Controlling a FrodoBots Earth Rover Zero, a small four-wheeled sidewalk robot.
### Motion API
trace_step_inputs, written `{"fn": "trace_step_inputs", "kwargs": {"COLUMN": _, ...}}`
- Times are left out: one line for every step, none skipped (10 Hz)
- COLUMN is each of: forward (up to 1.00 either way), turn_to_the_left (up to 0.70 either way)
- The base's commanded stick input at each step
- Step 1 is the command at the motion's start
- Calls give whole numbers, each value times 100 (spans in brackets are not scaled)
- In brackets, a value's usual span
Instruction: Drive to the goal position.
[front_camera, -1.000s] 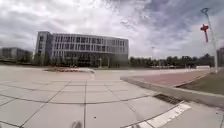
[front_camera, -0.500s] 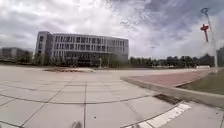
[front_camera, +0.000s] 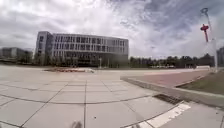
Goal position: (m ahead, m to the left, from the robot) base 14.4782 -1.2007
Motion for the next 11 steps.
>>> {"fn": "trace_step_inputs", "kwargs": {"forward": 6, "turn_to_the_left": 0}}
{"fn": "trace_step_inputs", "kwargs": {"forward": 6, "turn_to_the_left": 0}}
{"fn": "trace_step_inputs", "kwargs": {"forward": 6, "turn_to_the_left": 0}}
{"fn": "trace_step_inputs", "kwargs": {"forward": 6, "turn_to_the_left": 0}}
{"fn": "trace_step_inputs", "kwargs": {"forward": 6, "turn_to_the_left": 0}}
{"fn": "trace_step_inputs", "kwargs": {"forward": 6, "turn_to_the_left": 0}}
{"fn": "trace_step_inputs", "kwargs": {"forward": 6, "turn_to_the_left": 0}}
{"fn": "trace_step_inputs", "kwargs": {"forward": 6, "turn_to_the_left": 0}}
{"fn": "trace_step_inputs", "kwargs": {"forward": 6, "turn_to_the_left": 0}}
{"fn": "trace_step_inputs", "kwargs": {"forward": 6, "turn_to_the_left": 0}}
{"fn": "trace_step_inputs", "kwargs": {"forward": 6, "turn_to_the_left": 0}}
